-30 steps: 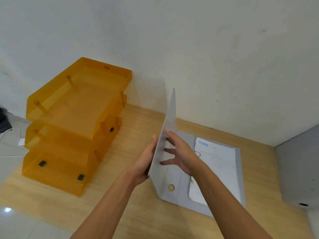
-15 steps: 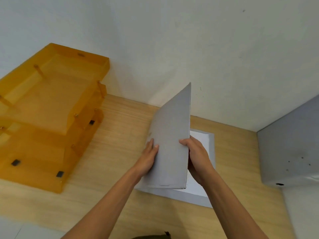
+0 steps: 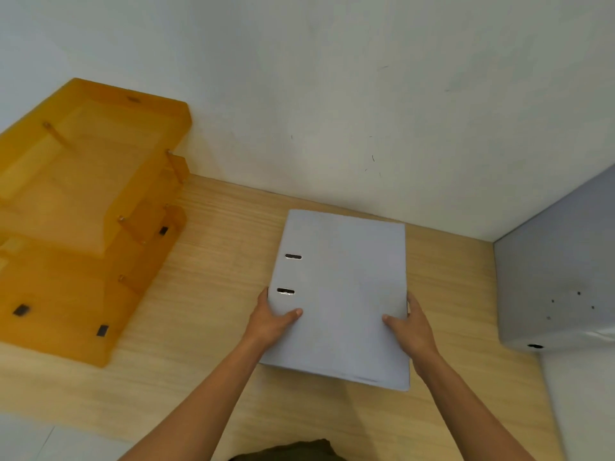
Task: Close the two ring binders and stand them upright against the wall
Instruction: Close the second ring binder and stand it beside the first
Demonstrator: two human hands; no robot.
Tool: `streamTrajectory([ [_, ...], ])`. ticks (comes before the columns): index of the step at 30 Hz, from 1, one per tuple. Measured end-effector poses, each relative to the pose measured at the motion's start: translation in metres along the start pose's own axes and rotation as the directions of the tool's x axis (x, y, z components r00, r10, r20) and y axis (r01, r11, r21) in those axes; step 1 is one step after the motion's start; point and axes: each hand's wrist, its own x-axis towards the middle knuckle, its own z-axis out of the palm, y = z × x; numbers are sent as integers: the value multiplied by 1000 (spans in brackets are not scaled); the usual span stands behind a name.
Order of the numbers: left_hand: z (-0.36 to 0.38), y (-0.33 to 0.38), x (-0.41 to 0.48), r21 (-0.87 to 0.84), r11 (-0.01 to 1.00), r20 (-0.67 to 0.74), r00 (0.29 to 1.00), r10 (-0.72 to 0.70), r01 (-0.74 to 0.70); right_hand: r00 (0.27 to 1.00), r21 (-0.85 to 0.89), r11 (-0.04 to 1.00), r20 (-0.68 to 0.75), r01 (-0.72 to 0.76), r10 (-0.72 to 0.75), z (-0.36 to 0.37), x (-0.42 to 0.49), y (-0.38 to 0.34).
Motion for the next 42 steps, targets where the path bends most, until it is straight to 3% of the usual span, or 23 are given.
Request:
streamTrajectory([
  [6,11,-4,-7,125,992,4,1000,14,-14,991,-70,991,69,-111,116,6,19,49],
  [11,16,-7,-5,200,980,1,1000,6,-6,996,-306,949,2,-80,85,23,14,44],
  [15,17,-12,0,198,980,-8,1000,7,-5,968,-280,958,252,65,8,46,12,23],
  [19,8,-4,6,80,990,18,993,-117,115,945,-191,982,320,-12,74,64,5,6],
  [22,0,7,0,-74,960,185,950,-252,269,938,-192,981,334,-31,95,65,0,2],
  [26,2,17,-18,-234,927,448,879,-165,293,937,-87,994,337,-63,89,53,-4,-1],
  [29,5,20,-19,-427,820,567,819,-87,382,938,-6,997,341,-71,69,46,-8,-2],
  [32,3,26,-16,-476,754,638,768,-58,453,945,70,995,324,-70,44,44,-13,-7],
  [37,7,44,-23,-431,818,670,743,7,381,961,89,995,278,-41,15,54,-25,-25],
  [42,24,80,-41,-338,931,655,744,129,136,977,142,988,193,63,-90,49,-30,-50],
])
